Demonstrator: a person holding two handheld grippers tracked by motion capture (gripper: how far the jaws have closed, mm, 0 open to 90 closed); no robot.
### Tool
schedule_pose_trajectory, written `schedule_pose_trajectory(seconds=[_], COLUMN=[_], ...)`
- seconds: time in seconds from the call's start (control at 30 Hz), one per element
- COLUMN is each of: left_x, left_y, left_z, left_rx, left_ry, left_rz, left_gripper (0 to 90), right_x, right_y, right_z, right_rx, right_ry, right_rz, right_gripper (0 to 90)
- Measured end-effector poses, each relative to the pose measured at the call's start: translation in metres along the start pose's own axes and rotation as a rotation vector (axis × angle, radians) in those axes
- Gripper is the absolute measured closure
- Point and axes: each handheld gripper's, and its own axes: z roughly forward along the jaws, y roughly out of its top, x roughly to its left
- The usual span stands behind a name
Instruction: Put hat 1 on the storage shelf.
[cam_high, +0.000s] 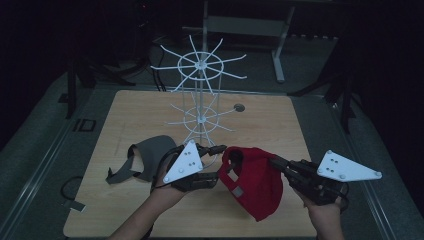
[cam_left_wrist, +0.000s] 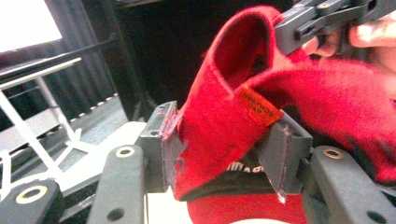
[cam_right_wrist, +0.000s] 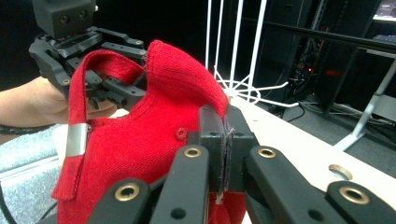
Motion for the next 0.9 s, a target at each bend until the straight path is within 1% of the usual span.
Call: schedule_pose_trajectory(seconds=[0.03, 0.07, 0.1, 0.13, 0.2, 0.23, 0.27, 0.3, 0.33, 0.37, 0.43, 0.47, 0.57, 0.63, 0.67, 0.73, 0.77, 0.83, 0.9], left_x=[0.001, 0.005, 0.005, 0.008, 0.011, 0.011, 0.014, 0.015, 0.015, 0.015, 0.015, 0.014, 0.013, 0.012, 0.011, 0.011, 0.01, 0.01, 0.01], left_y=[-0.001, -0.003, -0.003, -0.005, -0.007, -0.007, -0.009, -0.01, -0.012, -0.014, -0.017, -0.02, -0.028, -0.031, -0.037, -0.042, -0.045, -0.05, -0.055], left_z=[-0.001, -0.006, -0.006, -0.008, -0.011, -0.011, -0.013, -0.014, -0.015, -0.016, -0.017, -0.019, -0.022, -0.023, -0.026, -0.028, -0.03, -0.033, -0.036], left_rx=[-0.002, -0.005, -0.005, -0.008, -0.002, -0.002, -0.004, -0.002, -0.003, -0.005, 0.0, -0.007, -0.008, -0.005, -0.004, 0.0, -0.001, 0.01, 0.015], left_ry=[0.01, 0.041, 0.041, 0.073, 0.109, 0.109, 0.129, 0.143, 0.149, 0.143, 0.146, 0.136, 0.12, 0.12, 0.12, 0.126, 0.121, 0.129, 0.124], left_rz=[-0.009, -0.037, -0.037, -0.059, -0.078, -0.078, -0.099, -0.102, -0.103, -0.107, -0.11, -0.113, -0.122, -0.129, -0.141, -0.151, -0.161, -0.16, -0.169], left_gripper=[51.5, 51.6, 51.6, 51.6, 51.6, 51.6, 51.6, 51.5, 51.5, 51.5, 51.4, 51.4, 51.4, 51.4, 51.4, 51.4, 51.4, 51.5, 51.5], right_x=[0.0, 0.0, 0.0, 0.0, 0.0, 0.0, 0.0, -0.001, -0.001, -0.002, -0.004, -0.005, -0.01, -0.013, -0.015, -0.018, -0.02, -0.024, -0.028], right_y=[0.0, 0.0, 0.001, 0.001, 0.002, 0.002, 0.003, 0.004, 0.005, 0.005, 0.006, 0.007, 0.008, 0.008, 0.009, 0.01, 0.012, 0.014, 0.017], right_z=[0.0, -0.001, -0.001, -0.002, -0.002, -0.002, -0.002, -0.002, -0.002, -0.002, -0.003, -0.004, -0.008, -0.01, -0.011, -0.013, -0.014, -0.017, -0.019], right_rx=[-0.001, -0.003, -0.003, -0.003, -0.011, -0.011, -0.012, -0.015, -0.016, -0.017, -0.016, -0.019, -0.027, -0.035, -0.039, -0.046, -0.052, -0.063, -0.073], right_ry=[0.002, 0.004, 0.0, 0.0, -0.004, -0.004, -0.007, -0.014, -0.019, -0.025, -0.037, -0.044, -0.067, -0.084, -0.089, -0.109, -0.116, -0.134, -0.151], right_rz=[0.001, 0.006, 0.008, 0.008, 0.015, 0.015, 0.014, 0.016, 0.017, 0.018, 0.026, 0.03, 0.049, 0.059, 0.065, 0.071, 0.076, 0.08, 0.088], right_gripper=[88.8, 88.8, 88.8, 88.8, 88.8, 88.8, 88.8, 88.8, 88.8, 88.8, 88.7, 88.8, 88.7, 88.7, 88.8, 88.8, 88.8, 88.8, 88.8])
